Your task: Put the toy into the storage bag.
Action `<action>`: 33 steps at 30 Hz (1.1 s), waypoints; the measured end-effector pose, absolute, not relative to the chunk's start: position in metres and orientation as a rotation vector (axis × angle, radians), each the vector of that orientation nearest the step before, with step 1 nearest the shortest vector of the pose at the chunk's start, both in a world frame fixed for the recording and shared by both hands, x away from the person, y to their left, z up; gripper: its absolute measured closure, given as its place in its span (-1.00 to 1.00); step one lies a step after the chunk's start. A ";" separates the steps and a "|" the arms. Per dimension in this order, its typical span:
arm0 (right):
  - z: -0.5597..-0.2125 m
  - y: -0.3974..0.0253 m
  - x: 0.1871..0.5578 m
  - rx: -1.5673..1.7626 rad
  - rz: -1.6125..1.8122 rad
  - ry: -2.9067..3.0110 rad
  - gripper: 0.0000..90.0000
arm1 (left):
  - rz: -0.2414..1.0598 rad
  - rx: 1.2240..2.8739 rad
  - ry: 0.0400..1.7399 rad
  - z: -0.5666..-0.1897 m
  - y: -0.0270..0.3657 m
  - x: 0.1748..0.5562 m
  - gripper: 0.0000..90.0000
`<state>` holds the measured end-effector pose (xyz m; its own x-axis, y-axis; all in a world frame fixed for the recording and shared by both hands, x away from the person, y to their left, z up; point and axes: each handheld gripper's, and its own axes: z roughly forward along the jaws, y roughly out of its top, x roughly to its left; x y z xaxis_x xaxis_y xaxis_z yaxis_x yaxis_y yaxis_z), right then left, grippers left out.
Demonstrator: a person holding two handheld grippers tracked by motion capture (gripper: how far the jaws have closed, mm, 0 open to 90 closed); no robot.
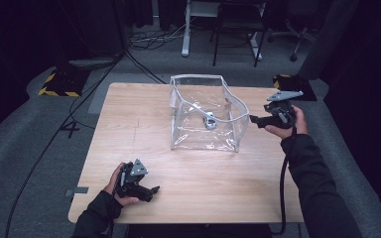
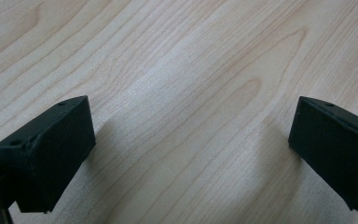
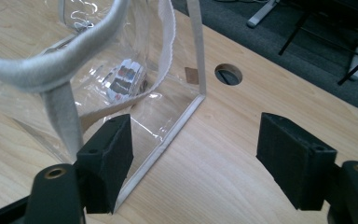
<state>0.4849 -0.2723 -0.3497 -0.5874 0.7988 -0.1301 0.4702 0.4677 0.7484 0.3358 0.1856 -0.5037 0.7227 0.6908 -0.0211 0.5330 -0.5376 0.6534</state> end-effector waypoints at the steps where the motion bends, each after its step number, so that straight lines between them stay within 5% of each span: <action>1: -0.351 -0.272 0.484 1.060 0.941 2.255 -0.40 | 0.316 2.275 0.923 -0.504 0.186 0.336 -0.99; 33: -0.396 -0.282 0.462 1.040 0.882 2.322 -0.41 | 0.316 2.275 0.922 -0.504 0.186 0.336 -0.99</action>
<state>0.4620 -0.2822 -0.3961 -0.6176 0.7751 -0.1334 0.4912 0.5126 0.7043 0.3358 0.1856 -0.5037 0.7228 0.6907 -0.0210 0.5329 -0.5378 0.6533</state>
